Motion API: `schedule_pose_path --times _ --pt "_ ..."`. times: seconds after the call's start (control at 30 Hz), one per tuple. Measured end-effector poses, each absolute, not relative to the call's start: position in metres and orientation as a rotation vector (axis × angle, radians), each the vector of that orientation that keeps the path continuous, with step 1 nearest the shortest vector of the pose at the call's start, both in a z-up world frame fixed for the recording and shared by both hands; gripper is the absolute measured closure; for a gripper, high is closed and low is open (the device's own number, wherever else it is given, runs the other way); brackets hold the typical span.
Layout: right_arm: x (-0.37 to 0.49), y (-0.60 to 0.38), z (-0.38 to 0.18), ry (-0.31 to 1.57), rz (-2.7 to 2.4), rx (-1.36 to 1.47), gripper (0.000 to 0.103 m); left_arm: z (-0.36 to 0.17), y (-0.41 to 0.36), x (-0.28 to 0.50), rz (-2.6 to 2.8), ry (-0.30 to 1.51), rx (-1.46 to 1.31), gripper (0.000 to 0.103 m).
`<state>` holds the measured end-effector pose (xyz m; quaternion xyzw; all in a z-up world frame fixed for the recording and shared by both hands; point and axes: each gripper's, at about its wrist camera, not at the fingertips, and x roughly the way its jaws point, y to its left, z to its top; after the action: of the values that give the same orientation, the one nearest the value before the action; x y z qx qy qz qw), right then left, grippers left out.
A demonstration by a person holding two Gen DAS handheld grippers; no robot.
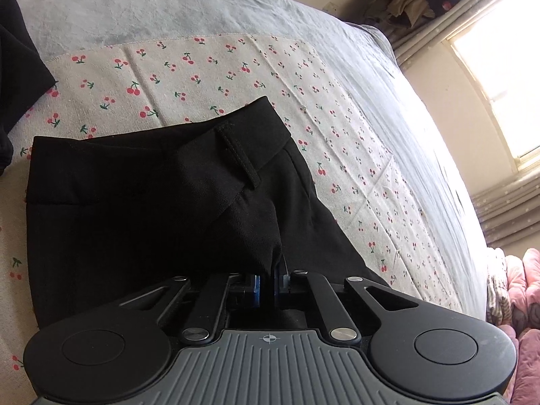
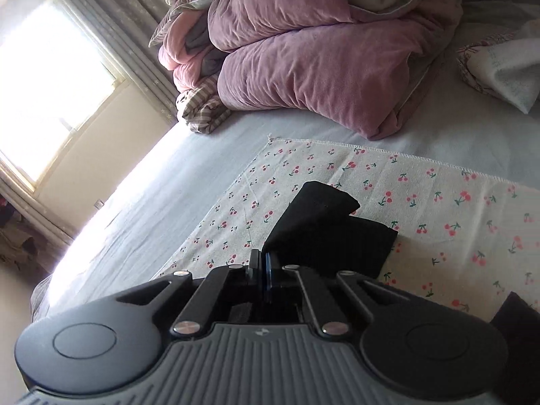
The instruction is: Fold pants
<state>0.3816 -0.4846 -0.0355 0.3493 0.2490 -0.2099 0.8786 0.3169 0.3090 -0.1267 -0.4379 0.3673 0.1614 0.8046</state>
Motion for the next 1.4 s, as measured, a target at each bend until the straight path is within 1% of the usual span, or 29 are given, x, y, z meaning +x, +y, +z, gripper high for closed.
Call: schedule_pose_path --times 0.1,0.2,0.27,0.33,0.4,0.47,0.57,0.63,0.7,0.8,0.97,1.1,1.17,1.2,1.23,1.27,1.3,1.33,1.4 --pt "0.322 -0.479 -0.012 0.564 -0.443 0.713 0.103 -0.122 0.321 0.314 0.36 0.736 -0.972 0.099" --pt "0.255 -0.474 -0.007 0.562 -0.453 0.751 0.103 -0.119 0.332 0.307 0.374 0.726 -0.981 0.1" --pt "0.217 -0.467 -0.02 0.589 -0.492 0.747 0.103 -0.117 0.34 0.297 0.39 0.722 -0.983 0.1" --pt "0.188 -0.463 -0.048 0.648 -0.519 0.764 0.103 -0.117 0.349 0.294 0.422 0.733 -0.964 0.1" --pt "0.167 -0.463 -0.077 0.697 -0.547 0.792 0.103 -0.12 0.352 0.292 0.456 0.758 -0.92 0.1" --pt "0.15 -0.46 -0.094 0.705 -0.564 0.817 0.103 -0.12 0.349 0.291 0.483 0.793 -0.863 0.101" --pt "0.142 -0.446 -0.08 0.659 -0.537 0.707 0.103 -0.113 0.346 0.281 0.472 0.792 -0.846 0.101" --pt "0.138 -0.437 -0.068 0.626 -0.547 0.611 0.103 -0.107 0.337 0.279 0.48 0.791 -0.785 0.101" --pt "0.129 -0.434 -0.071 0.635 -0.575 0.588 0.103 -0.102 0.318 0.28 0.507 0.813 -0.641 0.101" --pt "0.116 -0.438 -0.087 0.697 -0.6 0.645 0.103 -0.107 0.298 0.281 0.54 0.872 -0.46 0.101" --pt "0.111 -0.445 -0.091 0.709 -0.589 0.702 0.103 -0.118 0.313 0.273 0.528 0.904 -0.492 0.1" --pt "0.117 -0.436 -0.091 0.76 -0.48 0.647 0.103 -0.123 0.319 0.272 0.525 0.913 -0.474 0.097" --pt "0.115 -0.439 -0.087 0.719 -0.478 0.654 0.103 -0.126 0.323 0.272 0.515 0.908 -0.511 0.097" --pt "0.113 -0.445 -0.085 0.687 -0.506 0.672 0.102 -0.127 0.324 0.274 0.508 0.91 -0.506 0.096" --pt "0.111 -0.451 -0.084 0.663 -0.545 0.69 0.098 -0.128 0.322 0.277 0.506 0.917 -0.477 0.094" --pt "0.11 -0.458 -0.085 0.651 -0.581 0.71 0.096 -0.128 0.321 0.278 0.504 0.917 -0.458 0.093" --pt "0.109 -0.463 -0.086 0.65 -0.614 0.73 0.098 -0.128 0.32 0.278 0.5 0.918 -0.444 0.093" --pt "0.107 -0.466 -0.087 0.65 -0.63 0.745 0.103 -0.128 0.32 0.277 0.494 0.919 -0.437 0.092" --pt "0.104 -0.466 -0.085 0.646 -0.635 0.741 0.103 -0.128 0.322 0.275 0.475 0.921 -0.439 0.09"
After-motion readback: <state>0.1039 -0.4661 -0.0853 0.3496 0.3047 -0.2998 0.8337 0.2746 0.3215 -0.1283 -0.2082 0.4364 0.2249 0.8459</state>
